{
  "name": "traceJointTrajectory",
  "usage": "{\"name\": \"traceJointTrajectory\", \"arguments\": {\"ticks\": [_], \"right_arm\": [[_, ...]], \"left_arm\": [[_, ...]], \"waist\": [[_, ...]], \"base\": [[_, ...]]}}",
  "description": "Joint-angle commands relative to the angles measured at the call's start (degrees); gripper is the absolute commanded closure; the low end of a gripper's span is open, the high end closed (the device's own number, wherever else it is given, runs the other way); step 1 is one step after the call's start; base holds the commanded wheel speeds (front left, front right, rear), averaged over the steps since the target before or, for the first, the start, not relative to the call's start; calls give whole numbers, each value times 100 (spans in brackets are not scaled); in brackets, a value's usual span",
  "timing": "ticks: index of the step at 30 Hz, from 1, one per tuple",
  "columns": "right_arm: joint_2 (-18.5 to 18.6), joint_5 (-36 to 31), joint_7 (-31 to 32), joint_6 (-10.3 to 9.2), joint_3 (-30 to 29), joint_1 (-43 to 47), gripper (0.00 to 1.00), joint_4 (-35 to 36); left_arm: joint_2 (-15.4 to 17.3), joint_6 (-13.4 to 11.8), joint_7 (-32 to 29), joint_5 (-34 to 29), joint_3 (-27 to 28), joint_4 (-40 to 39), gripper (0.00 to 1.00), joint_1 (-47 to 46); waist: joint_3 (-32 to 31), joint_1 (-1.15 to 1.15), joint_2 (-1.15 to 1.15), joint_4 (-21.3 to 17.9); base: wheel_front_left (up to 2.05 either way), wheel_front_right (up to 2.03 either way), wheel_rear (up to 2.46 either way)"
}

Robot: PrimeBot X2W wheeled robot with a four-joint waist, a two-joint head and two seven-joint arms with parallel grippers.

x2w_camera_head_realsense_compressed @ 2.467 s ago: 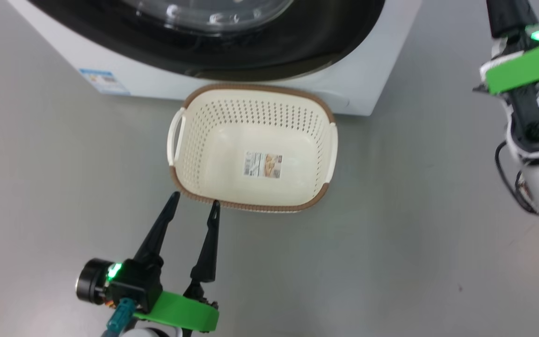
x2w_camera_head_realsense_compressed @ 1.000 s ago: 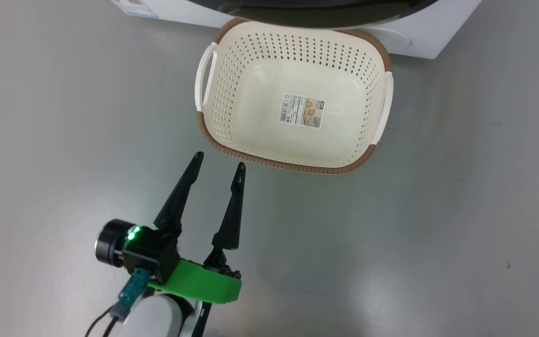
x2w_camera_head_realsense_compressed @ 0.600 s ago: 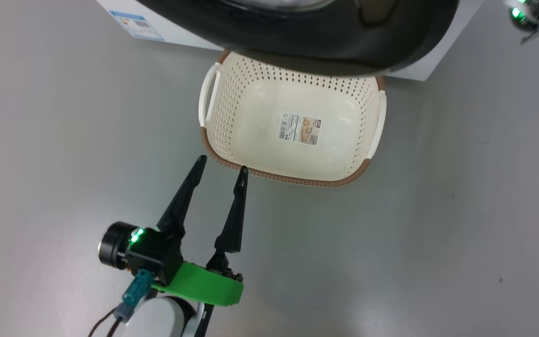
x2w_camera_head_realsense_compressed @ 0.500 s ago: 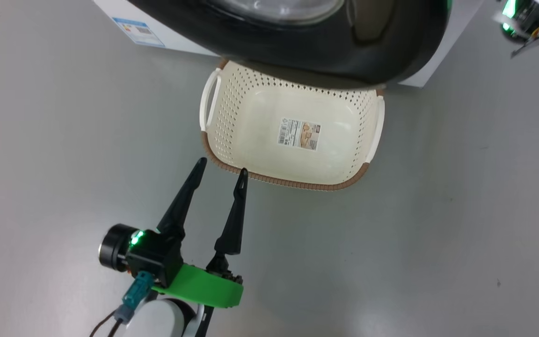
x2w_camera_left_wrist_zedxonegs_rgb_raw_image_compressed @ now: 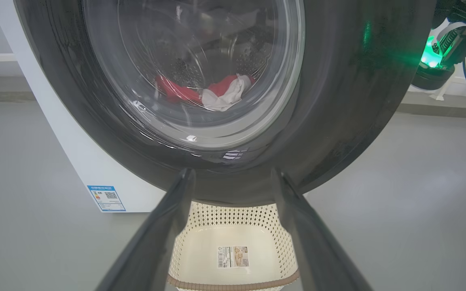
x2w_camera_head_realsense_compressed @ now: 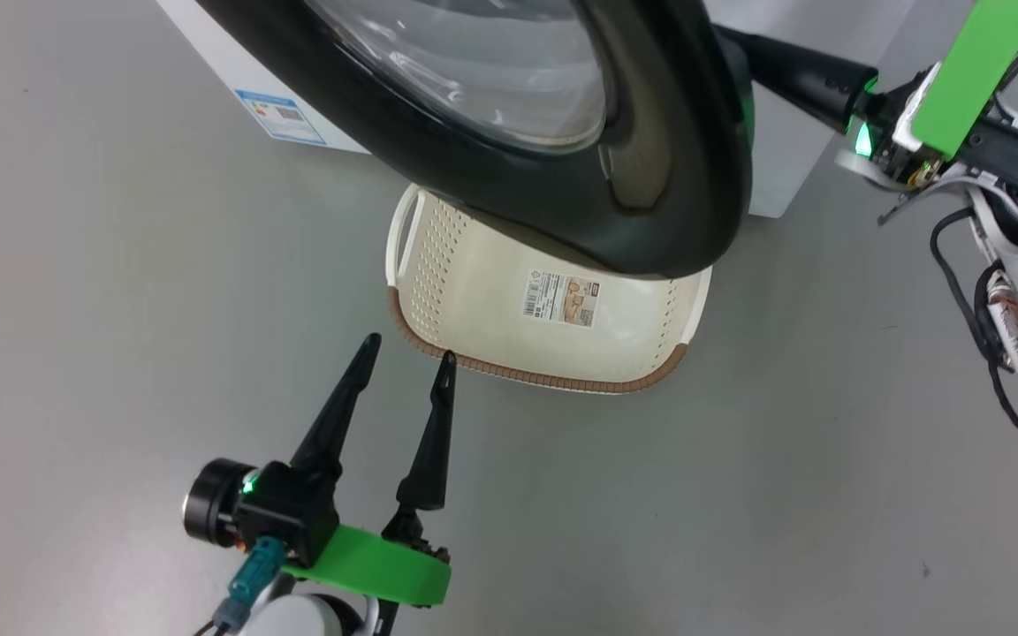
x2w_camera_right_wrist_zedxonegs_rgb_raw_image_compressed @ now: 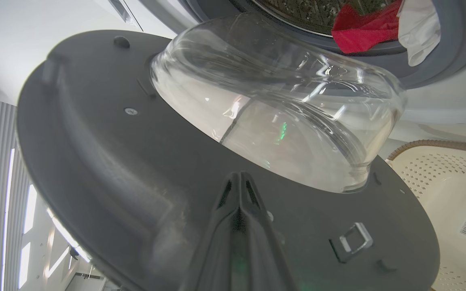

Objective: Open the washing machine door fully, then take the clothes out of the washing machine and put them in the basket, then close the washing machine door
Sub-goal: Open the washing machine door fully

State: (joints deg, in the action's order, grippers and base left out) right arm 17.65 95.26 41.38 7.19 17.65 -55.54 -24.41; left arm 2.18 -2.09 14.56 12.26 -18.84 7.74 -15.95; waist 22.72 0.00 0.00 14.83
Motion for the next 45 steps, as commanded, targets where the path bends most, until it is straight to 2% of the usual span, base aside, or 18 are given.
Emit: {"name": "traceJointTrajectory", "arguments": {"ticks": [1,21,28,29,30,31,33,35,36,45], "right_arm": [[-128,-75,61,30,59,171,100,224],[-435,-199,390,30,175,691,100,465],[-438,-425,130,30,74,737,100,451],[-426,-471,57,30,48,741,95,443],[-411,-514,-10,30,25,750,77,433],[-391,-555,-80,30,0,765,65,416],[-355,-611,-201,30,-46,800,50,380],[-307,-681,-321,30,-72,855,4,349],[-285,-699,-366,30,-81,889,0,344],[-103,-741,-793,30,-171,1479,0,398]], "left_arm": [[70,-18,44,-7,203,-112,0,117],[70,-18,44,-4,252,-144,0,207],[70,3,44,36,285,-127,0,240],[70,9,44,48,299,-124,0,242],[70,16,44,58,311,-121,0,243],[70,28,44,62,321,-117,0,243],[70,59,44,61,344,-112,0,241],[70,87,44,46,366,-99,0,250],[70,99,44,37,380,-88,0,253],[70,236,44,-53,584,4,0,357]], "waist": [[-58,0,0,-5],[-244,0,0,-18],[-299,0,0,-27],[-303,0,0,-33],[-310,0,0,-39],[-320,0,0,-45],[-337,0,0,-64],[-375,0,0,-90],[-395,0,0,-104],[-596,0,0,-280]], "base": [[0,0,0],[0,0,0],[0,0,0],[0,0,0],[0,0,0],[0,0,0],[0,0,0],[0,0,0],[0,0,0],[0,0,0]]}}
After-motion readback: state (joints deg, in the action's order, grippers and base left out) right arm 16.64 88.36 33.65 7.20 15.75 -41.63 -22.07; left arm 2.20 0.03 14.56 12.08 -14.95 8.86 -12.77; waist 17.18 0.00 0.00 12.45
